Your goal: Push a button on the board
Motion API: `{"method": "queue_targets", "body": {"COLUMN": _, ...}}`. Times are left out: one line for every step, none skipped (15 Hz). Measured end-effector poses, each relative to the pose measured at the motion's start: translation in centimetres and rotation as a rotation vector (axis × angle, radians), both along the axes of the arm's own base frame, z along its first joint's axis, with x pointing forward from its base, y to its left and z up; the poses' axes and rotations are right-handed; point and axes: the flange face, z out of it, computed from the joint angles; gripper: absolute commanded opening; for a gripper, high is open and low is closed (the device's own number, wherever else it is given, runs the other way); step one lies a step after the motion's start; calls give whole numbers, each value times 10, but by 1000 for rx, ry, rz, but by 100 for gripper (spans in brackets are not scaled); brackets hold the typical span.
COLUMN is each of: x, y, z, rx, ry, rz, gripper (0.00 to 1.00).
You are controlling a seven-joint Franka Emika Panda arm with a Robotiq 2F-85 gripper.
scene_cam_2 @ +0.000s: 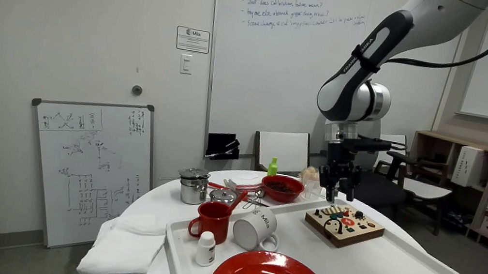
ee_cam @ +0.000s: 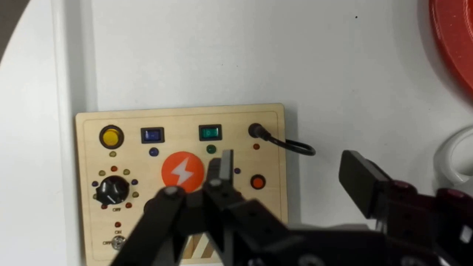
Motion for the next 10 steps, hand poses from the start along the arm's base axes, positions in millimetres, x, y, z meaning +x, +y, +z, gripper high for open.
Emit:
{"method": "queue_targets", "body": {"x": 1, "y": -1, "z": -4, "rx": 0, "ry": -1, "rz": -2, "gripper": 37}}
{"method": "queue_targets", "body": {"x": 1, "y": -1, "z": -9, "rx": 0, "ry": 0, "rz": -4, "gripper": 31}}
{"method": "queue_targets", "body": {"x": 2, "y": -2, "z": -12, "rx": 1, "ry": 1, "rz": -5, "gripper": 22}}
{"method": "queue_targets", "body": {"x": 3, "y": -2, "z": -15, "rx": 1, "ry": 2, "rz": -6, "gripper": 15}}
{"method": "queue_targets", "body": {"x": 4, "y": -2, "z": -18, "rx": 2, "ry": 3, "rz": -7, "gripper": 6}}
{"method": "queue_targets", "body": {"x": 5, "y": -2, "z": -20, "rx": 2, "ry": 2, "rz": -7, "gripper": 25}}
{"method": "queue_targets", "body": {"x": 5, "y": -3, "z": -21, "rx": 2, "ry": 3, "rz": -8, "gripper": 18}}
{"method": "queue_targets", "body": {"x": 5, "y": -3, "z": -22, "rx": 1, "ry": 5, "rz": -8, "gripper": 9}}
{"method": "queue_targets", "body": {"x": 5, "y": -3, "z": -22, "rx": 1, "ry": 4, "rz": -8, "gripper": 7}}
{"method": "queue_targets", "body": {"x": 5, "y": -3, "z": -22, "rx": 1, "ry": 5, "rz": -8, "gripper": 7}}
